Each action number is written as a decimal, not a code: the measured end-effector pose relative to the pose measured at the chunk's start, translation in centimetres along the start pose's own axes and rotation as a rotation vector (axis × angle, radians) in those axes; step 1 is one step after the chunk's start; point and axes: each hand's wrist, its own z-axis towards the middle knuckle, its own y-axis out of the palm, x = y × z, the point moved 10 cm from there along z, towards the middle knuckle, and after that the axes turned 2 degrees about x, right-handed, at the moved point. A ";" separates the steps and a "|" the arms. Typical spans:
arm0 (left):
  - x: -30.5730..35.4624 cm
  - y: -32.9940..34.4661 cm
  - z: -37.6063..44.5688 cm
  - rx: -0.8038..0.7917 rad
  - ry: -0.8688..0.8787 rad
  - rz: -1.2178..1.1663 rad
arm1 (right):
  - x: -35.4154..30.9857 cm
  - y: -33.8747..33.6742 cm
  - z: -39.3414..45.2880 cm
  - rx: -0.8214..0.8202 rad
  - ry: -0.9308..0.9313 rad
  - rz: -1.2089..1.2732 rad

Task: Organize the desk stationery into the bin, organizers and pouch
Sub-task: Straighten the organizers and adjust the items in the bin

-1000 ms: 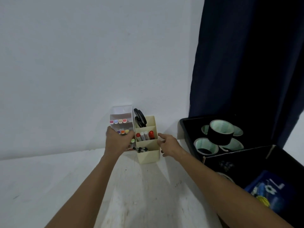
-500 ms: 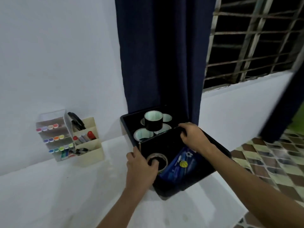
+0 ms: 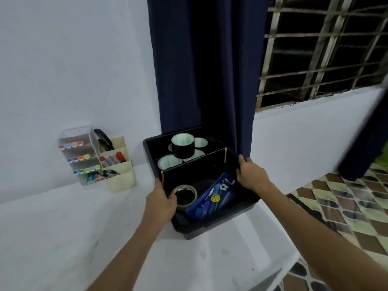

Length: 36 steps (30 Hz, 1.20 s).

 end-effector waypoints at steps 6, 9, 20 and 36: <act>-1.3 -3.7 -0.3 0.014 0.008 0.043 | -3.5 0.9 -1.0 0.025 -0.021 0.033; -2.1 -4.4 -0.5 0.022 -0.004 0.061 | -4.6 1.1 -1.2 0.023 -0.031 0.052; -3.1 -5.8 -0.8 0.047 -0.021 0.085 | -6.3 1.1 -2.1 -0.006 -0.035 0.048; -3.5 -5.7 -0.6 0.025 -0.011 0.054 | -6.4 1.2 -1.8 -0.006 -0.053 0.058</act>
